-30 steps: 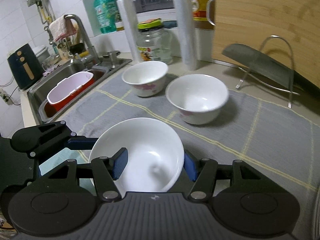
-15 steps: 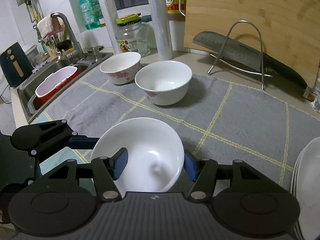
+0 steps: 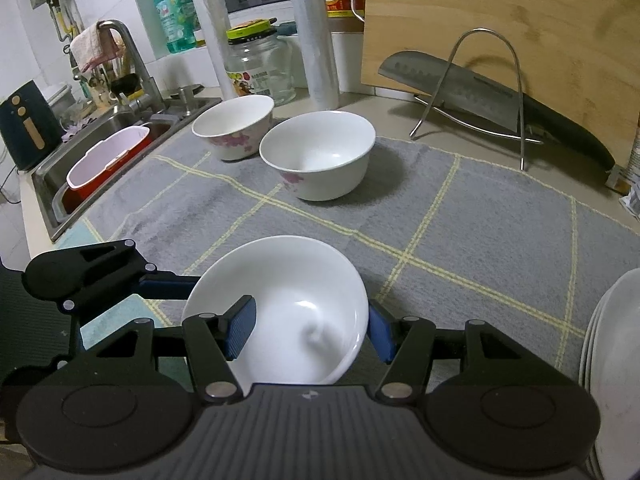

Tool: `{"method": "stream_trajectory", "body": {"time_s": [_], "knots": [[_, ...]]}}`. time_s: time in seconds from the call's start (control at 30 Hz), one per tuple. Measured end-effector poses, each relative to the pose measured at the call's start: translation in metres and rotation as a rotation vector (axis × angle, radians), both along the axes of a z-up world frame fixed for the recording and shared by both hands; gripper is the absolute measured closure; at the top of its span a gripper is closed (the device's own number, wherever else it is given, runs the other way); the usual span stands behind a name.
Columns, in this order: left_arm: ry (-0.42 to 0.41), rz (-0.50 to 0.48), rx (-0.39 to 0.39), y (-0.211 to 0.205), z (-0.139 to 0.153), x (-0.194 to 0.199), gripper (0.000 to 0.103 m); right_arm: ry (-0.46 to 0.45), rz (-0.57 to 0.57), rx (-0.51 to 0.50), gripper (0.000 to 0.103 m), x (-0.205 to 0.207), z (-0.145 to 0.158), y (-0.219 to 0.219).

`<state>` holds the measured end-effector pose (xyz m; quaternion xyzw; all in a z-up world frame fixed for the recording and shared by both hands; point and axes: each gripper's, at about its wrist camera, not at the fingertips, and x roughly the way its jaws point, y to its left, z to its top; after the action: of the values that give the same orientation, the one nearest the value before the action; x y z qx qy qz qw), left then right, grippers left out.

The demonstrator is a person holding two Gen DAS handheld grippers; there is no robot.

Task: Organize plates and bowls
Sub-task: 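Lower the floral bowl onto the mat and open the right gripper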

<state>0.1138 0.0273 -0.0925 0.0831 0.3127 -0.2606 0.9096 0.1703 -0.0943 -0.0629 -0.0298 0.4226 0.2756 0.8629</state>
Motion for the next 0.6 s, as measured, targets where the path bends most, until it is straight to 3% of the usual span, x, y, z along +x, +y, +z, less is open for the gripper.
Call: {"method": "stream_trajectory", "body": {"time_s": [0.07,0.13,0.23,0.47,0.6], "knots": [[-0.004,-0.003,0.005,-0.001,0.000,0.000,0.018,0.004,-0.004,0.008,0.034,0.000,-0.001,-0.001],[-0.007,0.001,0.009,-0.001,0.000,0.000,0.005,-0.001,-0.009,0.017,0.022,0.000,0.000,-0.001],[0.003,0.006,-0.003,0.004,0.001,-0.002,0.004,-0.021,-0.023,0.016,0.006,-0.001,0.002,-0.002],[0.021,0.031,0.032,0.028,0.012,-0.020,0.004,-0.057,-0.040,0.016,0.002,0.002,0.014,-0.005],[0.005,0.096,0.043,0.055,0.023,-0.024,0.004,-0.086,-0.038,0.015,0.001,0.007,0.024,-0.006]]}}
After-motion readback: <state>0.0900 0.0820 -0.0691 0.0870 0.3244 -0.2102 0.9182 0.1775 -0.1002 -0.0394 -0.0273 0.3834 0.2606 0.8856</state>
